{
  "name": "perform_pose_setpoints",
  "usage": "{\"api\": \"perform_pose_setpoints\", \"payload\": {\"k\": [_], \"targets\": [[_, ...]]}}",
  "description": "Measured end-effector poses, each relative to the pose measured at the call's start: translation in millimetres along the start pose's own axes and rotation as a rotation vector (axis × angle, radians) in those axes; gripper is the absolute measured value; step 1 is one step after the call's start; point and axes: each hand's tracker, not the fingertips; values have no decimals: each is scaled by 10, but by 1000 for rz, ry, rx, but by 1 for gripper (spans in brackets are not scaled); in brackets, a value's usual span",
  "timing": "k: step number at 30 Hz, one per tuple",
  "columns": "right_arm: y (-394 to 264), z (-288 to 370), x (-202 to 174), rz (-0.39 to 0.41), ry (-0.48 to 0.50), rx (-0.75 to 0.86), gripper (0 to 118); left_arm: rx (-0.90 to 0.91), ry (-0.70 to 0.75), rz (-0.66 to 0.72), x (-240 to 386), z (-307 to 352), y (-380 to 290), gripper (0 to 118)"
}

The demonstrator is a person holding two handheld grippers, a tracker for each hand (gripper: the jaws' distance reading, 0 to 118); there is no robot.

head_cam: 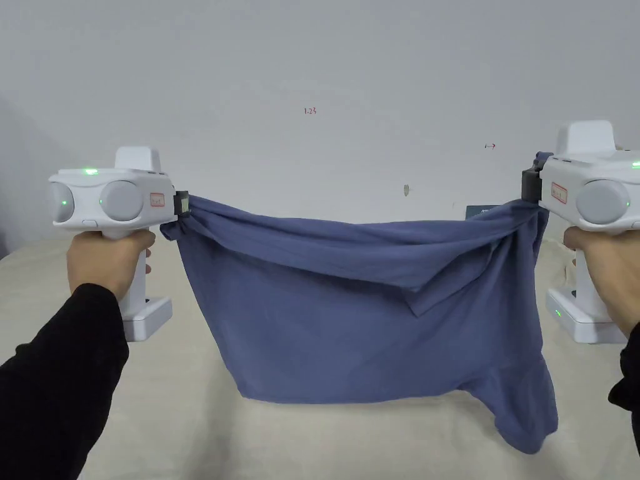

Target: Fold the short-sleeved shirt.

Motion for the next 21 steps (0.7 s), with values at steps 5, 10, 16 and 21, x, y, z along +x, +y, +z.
{"api": "perform_pose_setpoints", "payload": {"k": [5, 10, 16, 21], "targets": [[102, -414, -55, -3, -14, 18, 11, 14, 41, -26, 27, -359, 213, 2], [20, -755, -161, 8, -11, 17, 11, 23, 54, -52, 78, -694, 236, 2], [-398, -1079, -264, 12, 9, -34, 11, -23, 51, -68, 81, -1117, -51, 2], [-849, -1283, -328, 4, 24, -105, 11, -89, 42, -67, 76, -1356, -480, 2]]}}
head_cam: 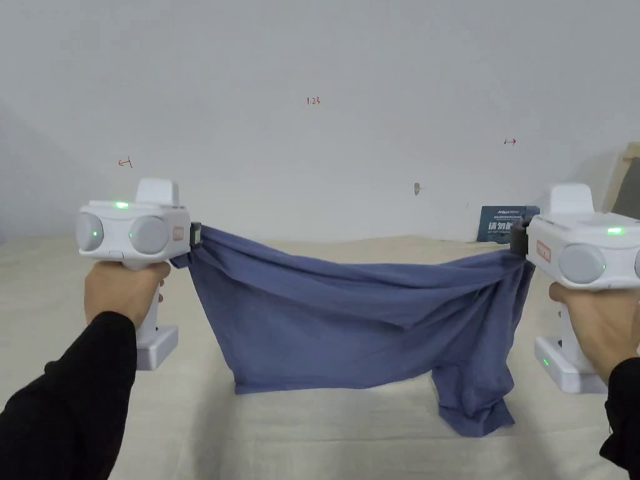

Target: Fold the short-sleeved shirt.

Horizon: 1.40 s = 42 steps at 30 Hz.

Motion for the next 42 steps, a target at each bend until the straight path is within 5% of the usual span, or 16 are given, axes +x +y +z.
{"api": "perform_pose_setpoints", "payload": {"k": [9, 20, 33, 42], "targets": [[-882, 90, -76, -76, 41, -108, 11, -134, -53, 29, -4, -4, -1066, 2], [-2063, 1278, -32, -169, 97, -229, 11, -280, -89, 47, -321, 897, -2451, 2], [-2988, 2832, 10, -159, 67, -333, 11, -389, -83, 37, -646, 2161, -3547, 2], [-3426, 3006, -24, -160, 28, -459, 11, -456, -66, 61, -648, 2309, -3894, 2]]}}
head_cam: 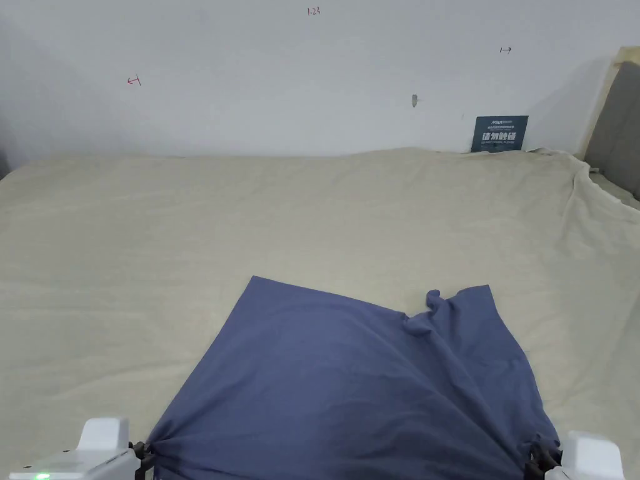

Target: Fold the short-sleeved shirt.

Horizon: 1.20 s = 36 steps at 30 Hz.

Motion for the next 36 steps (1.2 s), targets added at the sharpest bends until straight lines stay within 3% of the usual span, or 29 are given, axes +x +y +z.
{"api": "perform_pose_setpoints", "payload": {"k": [7, 10, 12, 13, 14, 15, 20, 29, 31, 34, 35, 36], "targets": [[-166, -371, -20, 11, -58, -199, 11, -124, 45, 28, 40, -328, -94, 2], [-203, -425, -14, 9, -53, -205, 12, -157, 52, 48, 44, -383, -129, 4], [-141, -396, -22, 15, -55, -203, 20, -143, 55, 53, 63, -355, -138, 21], [-113, -357, -27, 19, -51, -206, 32, -146, 59, 61, 82, -335, -104, 35], [-61, -308, -25, 23, -46, -200, 51, -152, 57, 77, 101, -310, -65, 60], [4, -244, -26, 26, -38, -170, 66, -158, 53, 87, 114, -258, -19, 77], [527, 250, -110, 55, -10, 38, 86, 41, -38, 110, 290, 169, 365, 101], [1187, 952, -323, 130, -16, 382, 86, 395, -70, 35, 757, 828, 1131, 101], [1238, 1044, -361, 137, -20, 436, 84, 470, -74, 21, 845, 908, 1194, 94], [1287, 1128, -406, 137, -33, 495, 69, 557, -95, -13, 982, 991, 1252, 54], [1300, 1147, -422, 144, -34, 510, 53, 579, -106, -19, 1019, 981, 1264, 33], [1311, 1159, -437, 147, -38, 518, 38, 592, -114, -24, 1055, 978, 1271, 20]]}}
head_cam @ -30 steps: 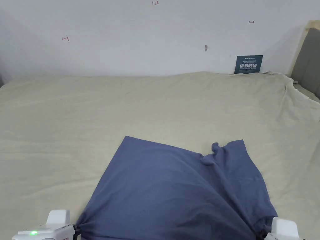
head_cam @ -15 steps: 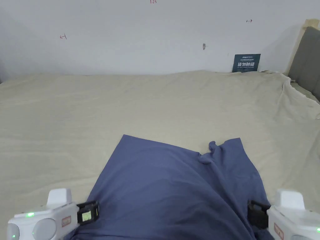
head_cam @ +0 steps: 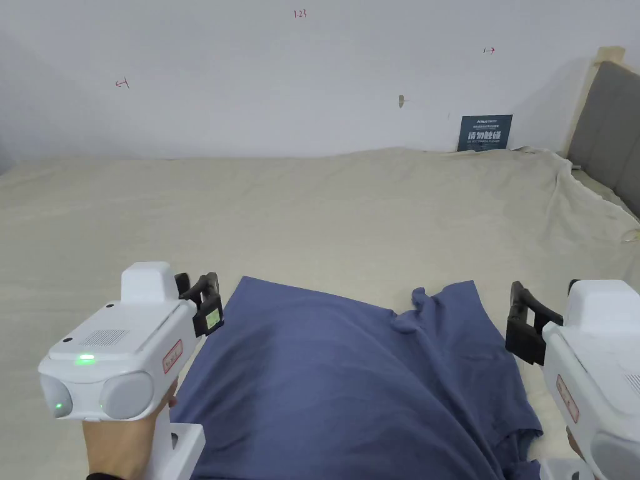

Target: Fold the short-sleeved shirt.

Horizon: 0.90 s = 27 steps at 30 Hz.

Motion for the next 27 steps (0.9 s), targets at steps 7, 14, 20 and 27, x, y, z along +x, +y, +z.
{"api": "perform_pose_setpoints", "payload": {"k": [7, 14, 20, 27], "targets": [[1, -84, 0, -13, -6, 28, 0, 33, -17, -13, 174, -175, -40, 0], [-32, -354, 62, -18, -6, -2, 0, -46, -47, -21, 143, -650, 0, 0], [-44, -747, 79, -11, -7, -33, 0, -230, -75, -5, -65, -1545, 52, 0], [-133, -1293, 99, -8, -22, -81, 0, -494, -53, 60, -317, -2786, 45, 26]]}}
